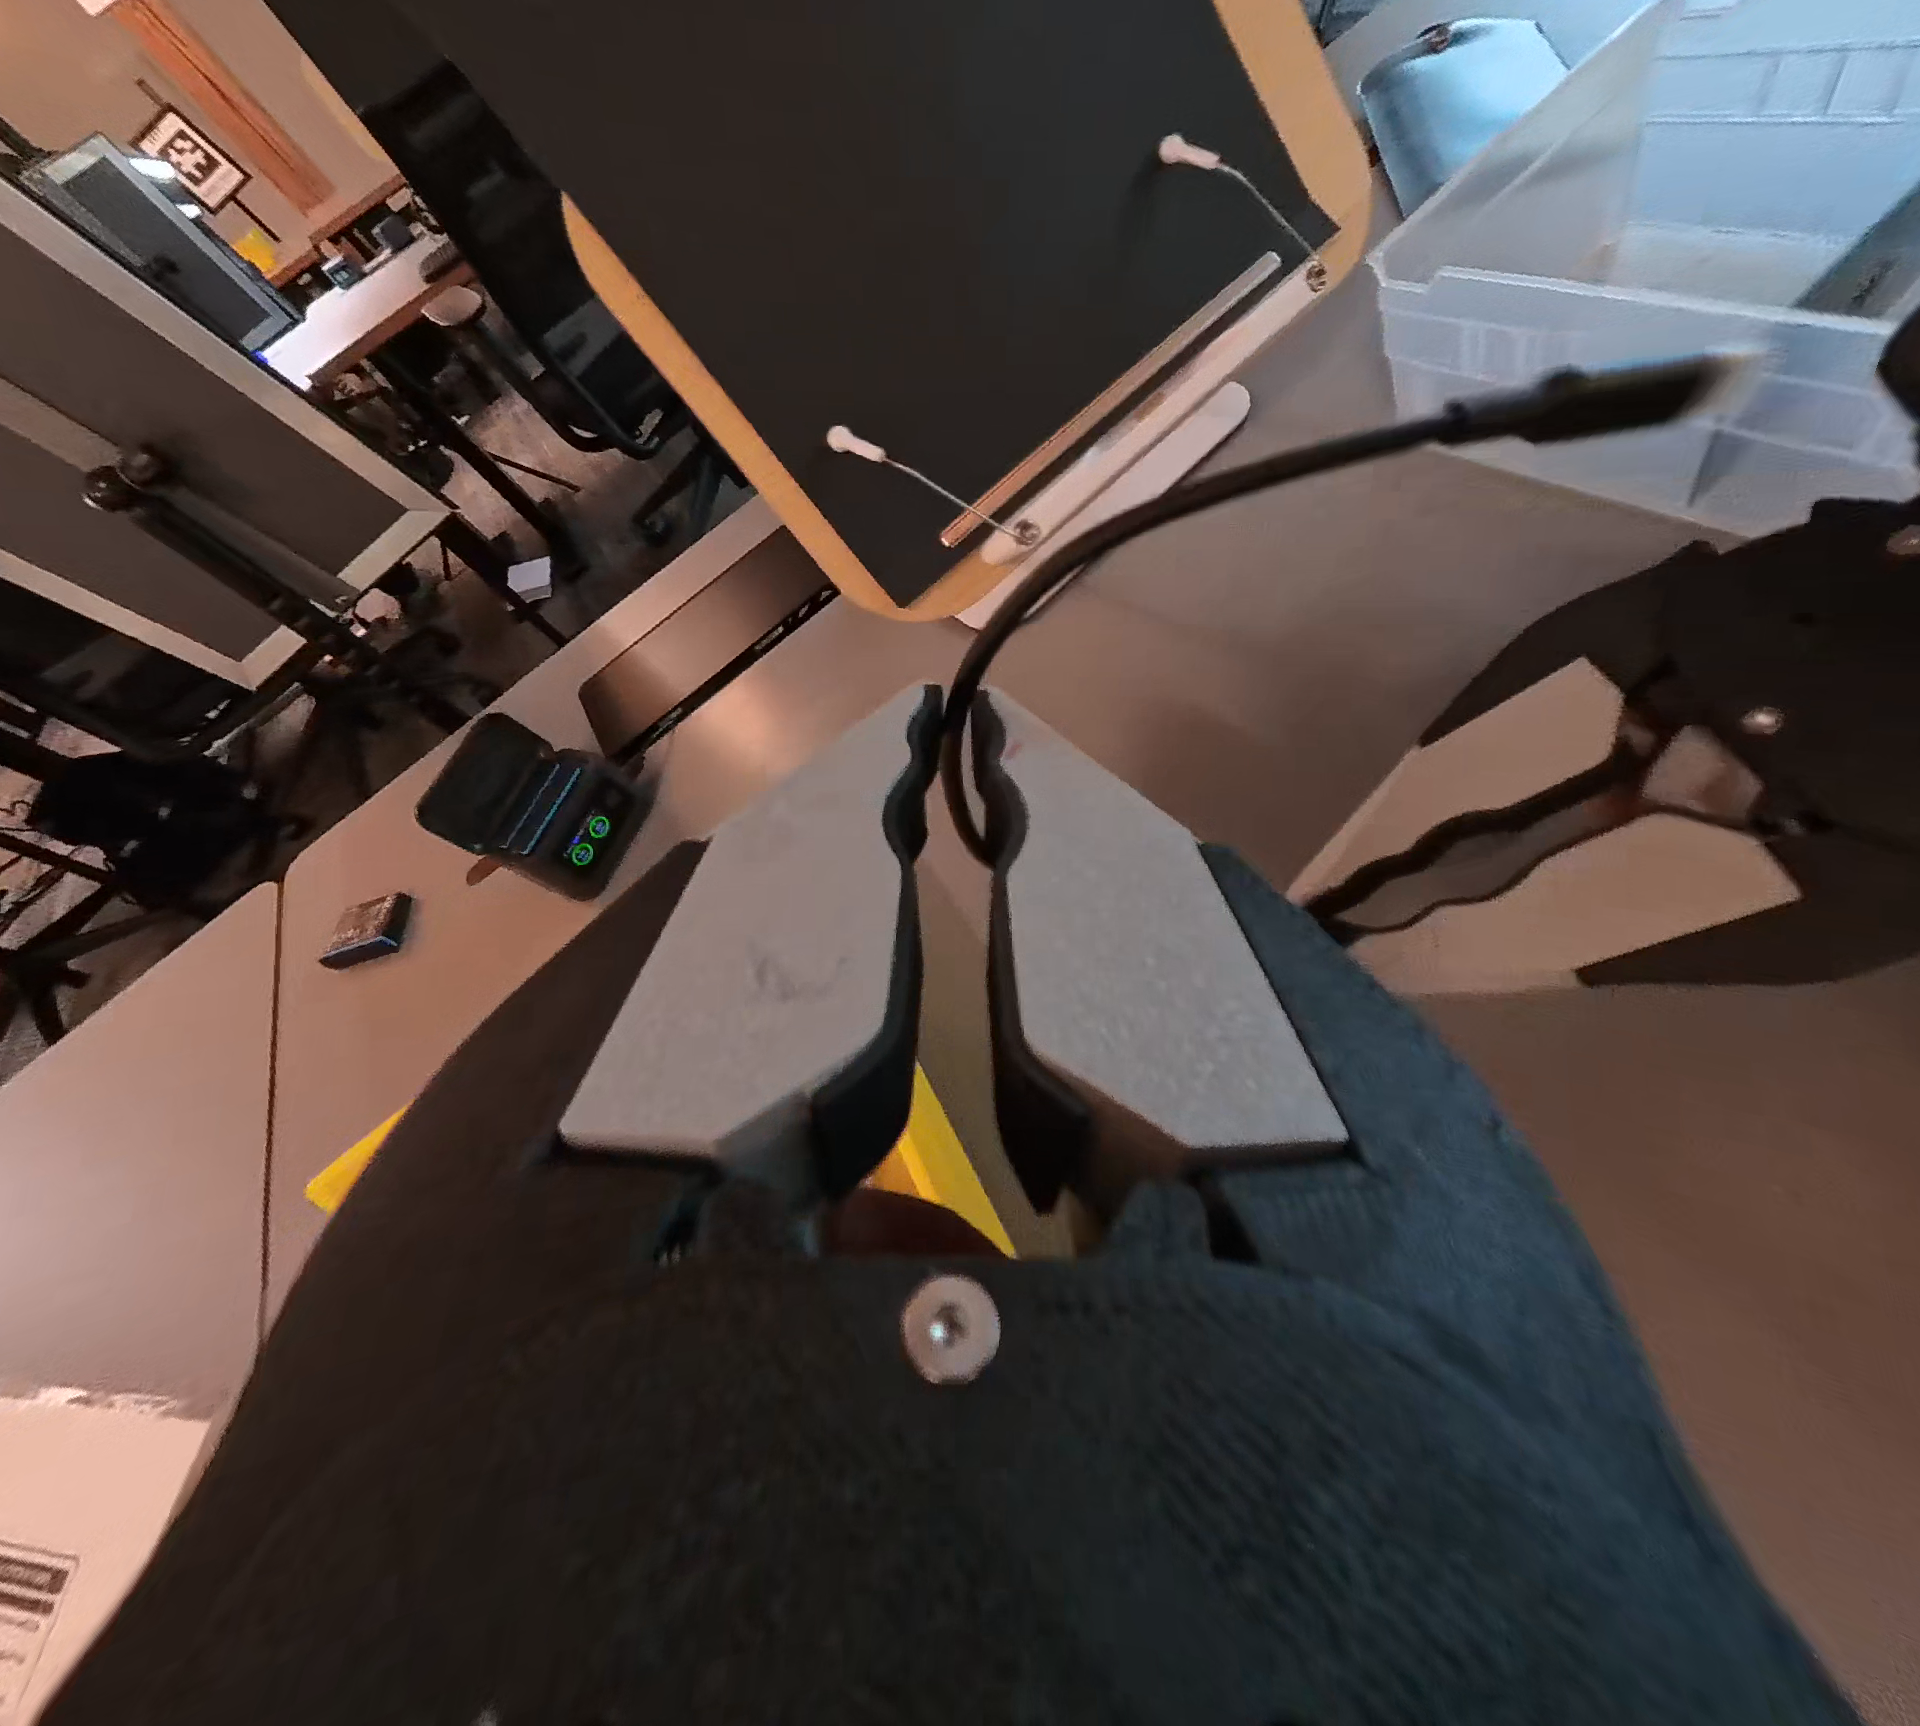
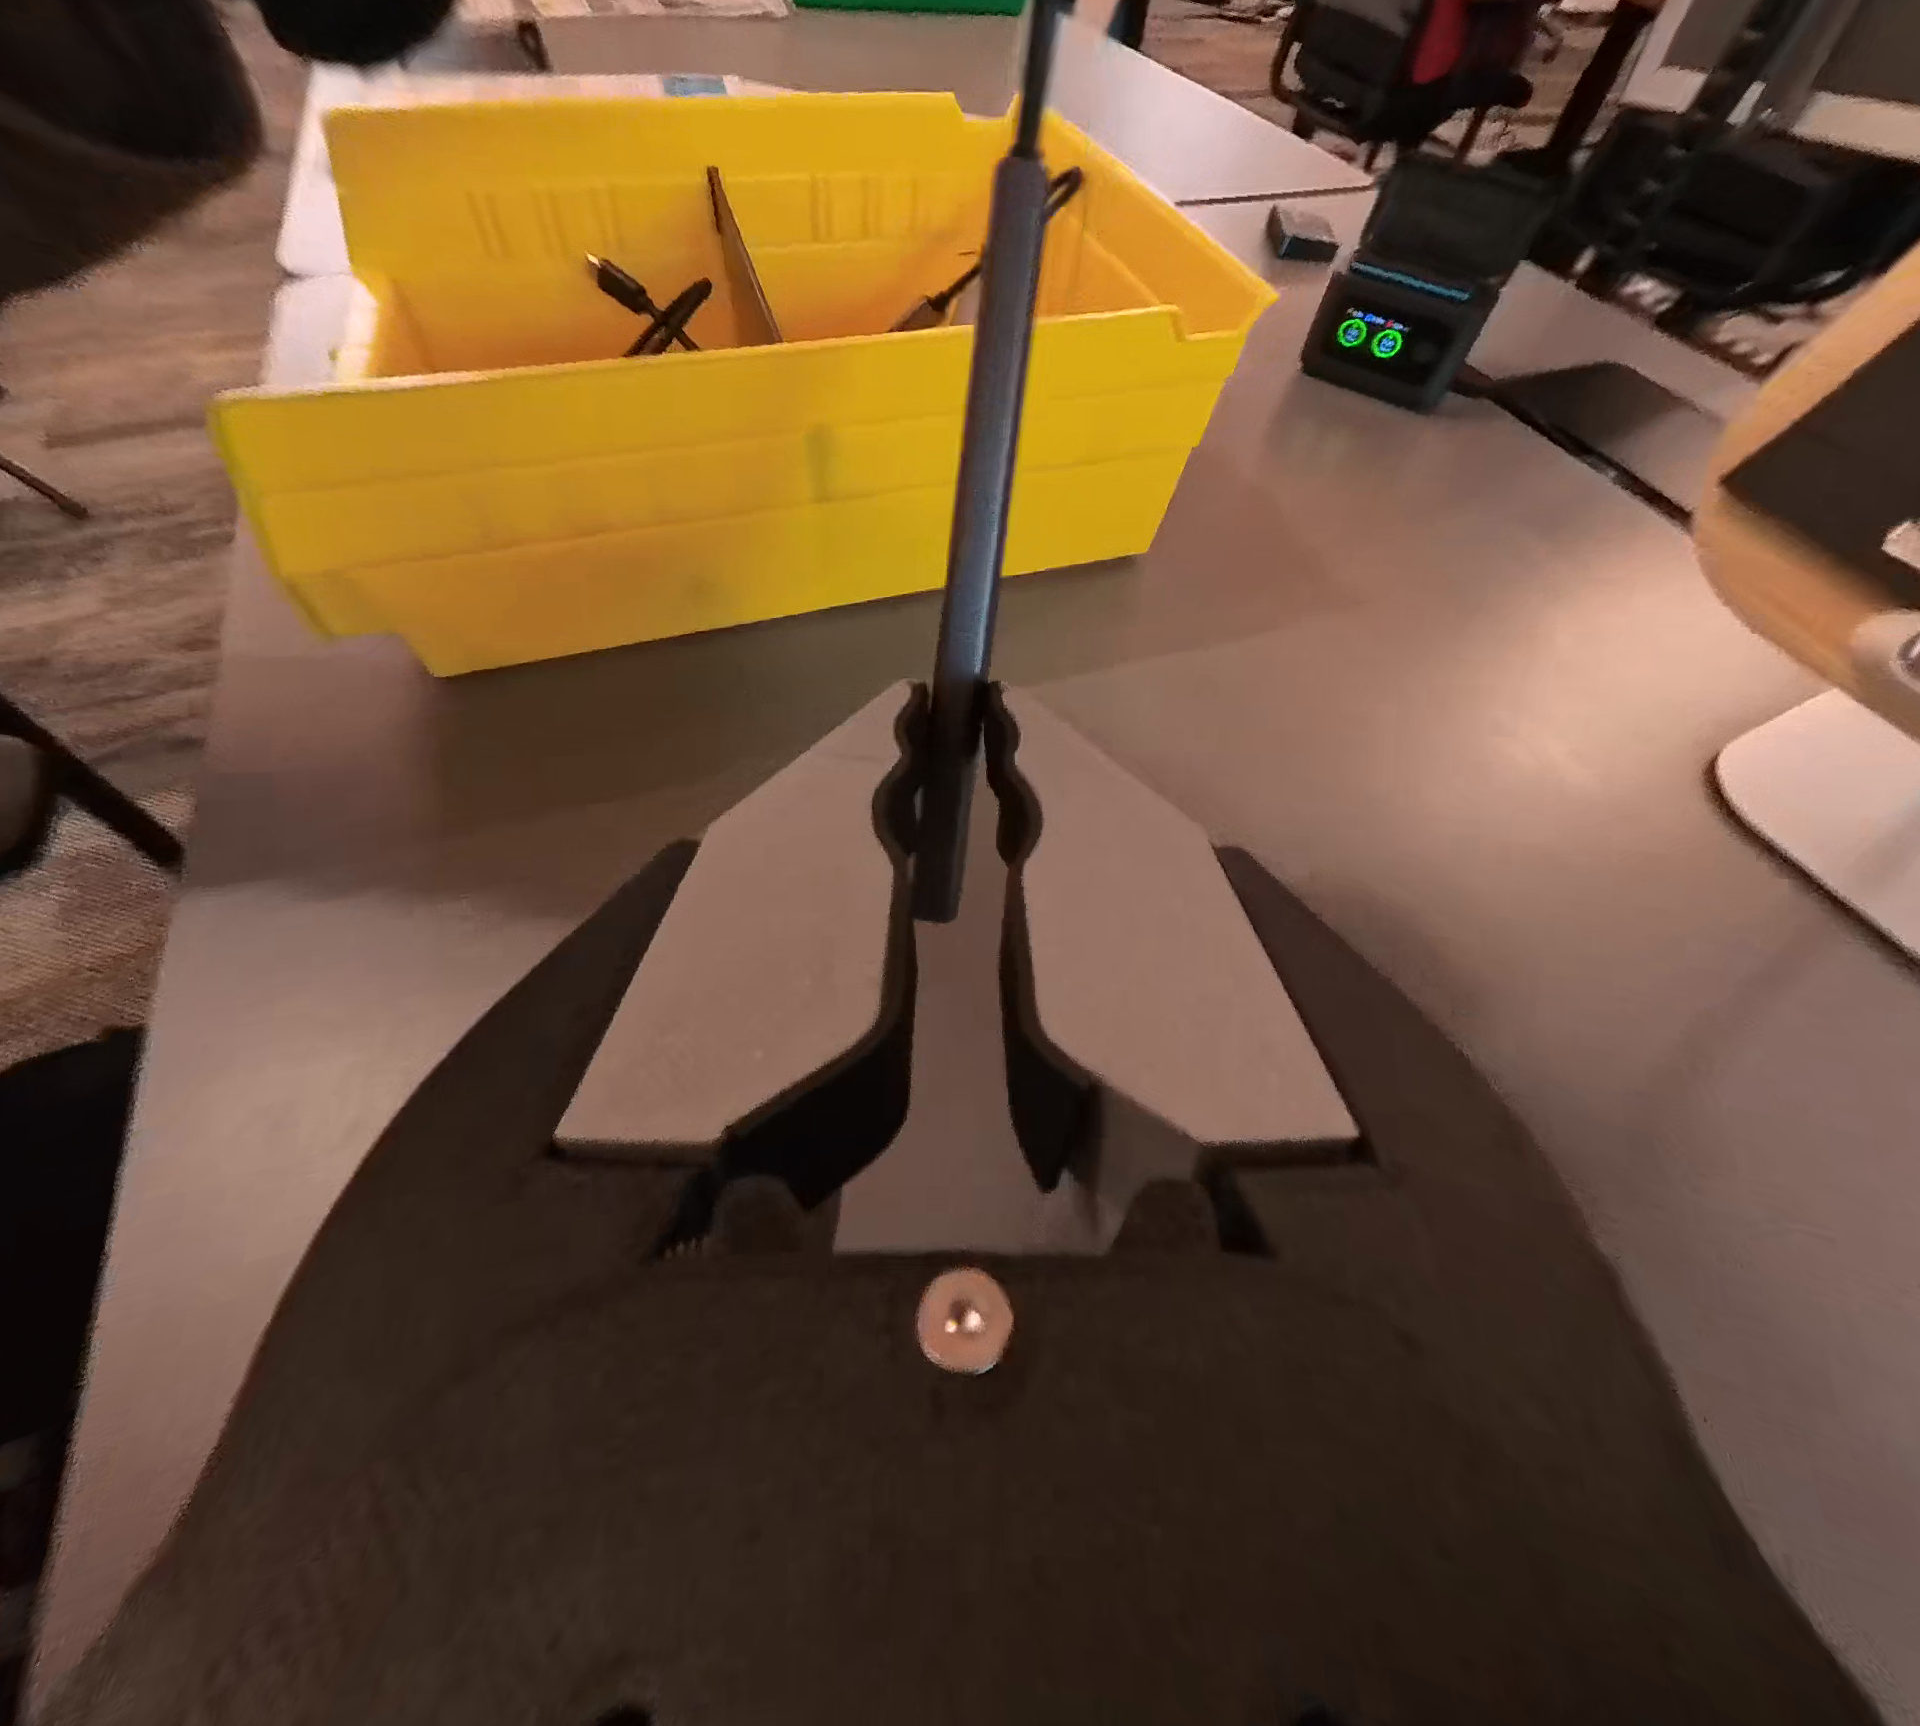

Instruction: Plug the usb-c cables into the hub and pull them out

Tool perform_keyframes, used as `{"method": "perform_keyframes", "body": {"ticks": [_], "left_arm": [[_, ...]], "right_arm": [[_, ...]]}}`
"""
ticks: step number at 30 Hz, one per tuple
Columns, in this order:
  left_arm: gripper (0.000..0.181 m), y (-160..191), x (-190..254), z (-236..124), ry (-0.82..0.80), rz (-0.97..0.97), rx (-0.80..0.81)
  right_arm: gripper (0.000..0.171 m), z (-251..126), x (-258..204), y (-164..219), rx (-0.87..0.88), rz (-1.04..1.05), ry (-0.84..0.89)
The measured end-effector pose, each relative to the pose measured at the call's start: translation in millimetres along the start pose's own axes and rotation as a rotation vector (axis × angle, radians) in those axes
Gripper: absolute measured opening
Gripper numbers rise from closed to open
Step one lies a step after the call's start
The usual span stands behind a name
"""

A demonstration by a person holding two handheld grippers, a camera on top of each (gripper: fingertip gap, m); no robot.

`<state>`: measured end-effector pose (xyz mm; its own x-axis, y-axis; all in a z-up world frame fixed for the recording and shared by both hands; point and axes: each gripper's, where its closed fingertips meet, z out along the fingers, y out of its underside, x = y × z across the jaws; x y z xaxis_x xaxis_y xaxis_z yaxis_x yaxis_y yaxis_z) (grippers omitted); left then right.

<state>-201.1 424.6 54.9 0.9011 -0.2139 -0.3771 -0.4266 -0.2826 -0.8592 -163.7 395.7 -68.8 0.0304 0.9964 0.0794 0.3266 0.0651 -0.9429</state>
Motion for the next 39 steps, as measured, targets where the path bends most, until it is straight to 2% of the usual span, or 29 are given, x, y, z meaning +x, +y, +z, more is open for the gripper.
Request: {"method": "perform_keyframes", "body": {"ticks": [1,2,4,7,10,14,16,18,20,21,23,26,27,30,33,35,39], "left_arm": [[0.003,2,-2,3,0.010,-0.015,-0.001],[0.006,5,-3,7,0.024,-0.027,-0.014],[0.029,14,-5,10,0.032,-0.021,-0.057],[0.060,21,4,6,0.036,0.126,-0.072],[0.068,33,20,-1,0.033,0.345,-0.103],[0.076,60,62,-2,0.126,0.632,-0.155],[0.079,73,65,3,0.059,0.843,-0.191],[0.077,82,69,5,0.037,0.994,-0.203],[0.067,89,73,7,0.026,1.111,-0.193],[0.059,90,72,8,-0.003,1.168,-0.184],[0.025,90,71,10,-0.044,1.269,-0.149],[0.022,103,72,12,-0.011,1.167,-0.204],[0.021,105,72,14,0.004,1.081,-0.209],[0.021,126,75,21,0.107,0.717,-0.356],[0.012,125,71,25,0.092,0.673,-0.385],[0.006,122,77,27,0.130,0.684,-0.376],[0.006,114,77,33,0.120,0.738,-0.341]], "right_arm": [[0.007,-3,1,-2,0.010,0.044,-0.025],[0.007,-7,2,-5,0.027,0.093,-0.056],[0.006,-14,5,-10,0.051,0.200,-0.127],[0.006,-23,7,-13,0.068,0.367,-0.267],[0.006,-29,9,-15,0.095,0.506,-0.362],[0.006,-34,-4,-17,0.079,0.563,-0.499],[0.007,-34,-15,-13,0.031,0.556,-0.559],[0.006,-34,-26,-4,-0.039,0.532,-0.607],[0.007,-37,-37,1,-0.080,0.511,-0.664],[0.006,-40,-42,2,-0.091,0.506,-0.697],[0.006,-43,-48,3,-0.105,0.503,-0.740],[0.010,-38,-36,4,-0.084,0.511,-0.676],[0.012,-36,-28,2,-0.059,0.514,-0.640],[0.031,-43,-9,-11,0.051,0.506,-0.577],[0.041,-53,4,-24,0.146,0.459,-0.523],[0.042,-59,4,-31,0.186,0.405,-0.512],[0.044,-52,-2,-17,0.089,0.273,-0.456]]}}
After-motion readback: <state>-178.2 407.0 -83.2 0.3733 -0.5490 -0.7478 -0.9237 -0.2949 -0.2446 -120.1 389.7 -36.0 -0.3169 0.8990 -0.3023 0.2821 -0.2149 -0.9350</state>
